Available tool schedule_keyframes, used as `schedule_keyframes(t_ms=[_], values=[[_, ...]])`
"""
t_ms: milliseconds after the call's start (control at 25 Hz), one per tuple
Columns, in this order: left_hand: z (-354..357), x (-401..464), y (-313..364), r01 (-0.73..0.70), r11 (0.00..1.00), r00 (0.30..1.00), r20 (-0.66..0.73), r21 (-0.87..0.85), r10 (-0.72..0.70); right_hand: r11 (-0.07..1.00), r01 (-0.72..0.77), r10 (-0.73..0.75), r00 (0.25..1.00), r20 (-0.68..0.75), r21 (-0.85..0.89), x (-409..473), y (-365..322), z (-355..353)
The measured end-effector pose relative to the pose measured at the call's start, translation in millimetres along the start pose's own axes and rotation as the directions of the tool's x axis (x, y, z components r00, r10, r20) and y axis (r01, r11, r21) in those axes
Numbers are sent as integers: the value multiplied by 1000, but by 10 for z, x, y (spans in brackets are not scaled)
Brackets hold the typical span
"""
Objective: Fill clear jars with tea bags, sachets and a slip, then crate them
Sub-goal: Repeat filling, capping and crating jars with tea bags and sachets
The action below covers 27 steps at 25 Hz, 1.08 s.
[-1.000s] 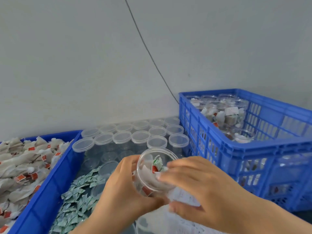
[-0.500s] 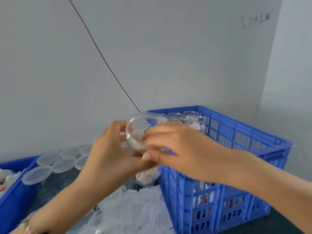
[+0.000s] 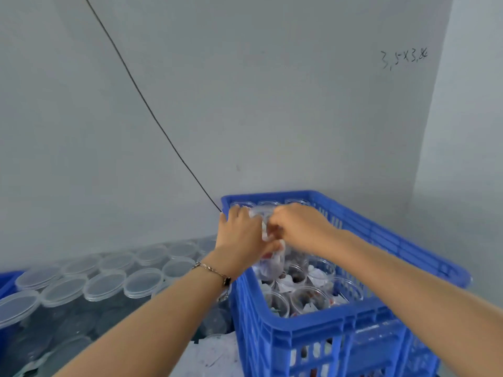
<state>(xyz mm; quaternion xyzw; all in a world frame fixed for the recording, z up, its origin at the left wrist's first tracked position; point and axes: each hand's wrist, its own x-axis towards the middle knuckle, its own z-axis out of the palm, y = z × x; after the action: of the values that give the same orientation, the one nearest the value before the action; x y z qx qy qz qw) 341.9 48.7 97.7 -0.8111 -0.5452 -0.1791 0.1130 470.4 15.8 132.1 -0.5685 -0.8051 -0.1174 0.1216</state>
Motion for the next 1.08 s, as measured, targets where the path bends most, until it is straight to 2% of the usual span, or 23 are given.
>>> schedule_keyframes(t_ms=[80, 240, 360, 480, 640, 840, 1000, 1080], values=[[168, 122, -95, -26, 991, 997, 70, 131, 17, 998, 33, -27, 994, 101, -58, 194, 31, 239], [258, 348, -160, -95, 986, 975, 210, 138, 65, 994, 48, -32, 987, 159, -97, 427, 99, 499], [277, 376, -128, -85, 983, 950, 310, 164, 30, 998, 35, -25, 983, 183, -54, 457, 183, 671], [357, 372, -188, 9, 999, 937, 349, 37, -21, 1000, 11, -16, 982, 187, 25, 494, 249, 732], [371, 309, -235, 10, 999, 922, 387, -41, 7, 998, -18, 9, 988, 156, 60, 558, 316, 786], [377, 282, -265, -19, 997, 933, 357, -79, 46, 994, -79, 66, 986, 152, 77, 577, 405, 837], [349, 139, -245, 41, 981, 993, 116, -188, -19, 969, -145, 104, 974, 199, 202, 510, 458, 772], [270, -63, -280, 46, 964, 997, 79, -260, -26, 964, -152, 109, 975, 195, 218, 440, 474, 725]])
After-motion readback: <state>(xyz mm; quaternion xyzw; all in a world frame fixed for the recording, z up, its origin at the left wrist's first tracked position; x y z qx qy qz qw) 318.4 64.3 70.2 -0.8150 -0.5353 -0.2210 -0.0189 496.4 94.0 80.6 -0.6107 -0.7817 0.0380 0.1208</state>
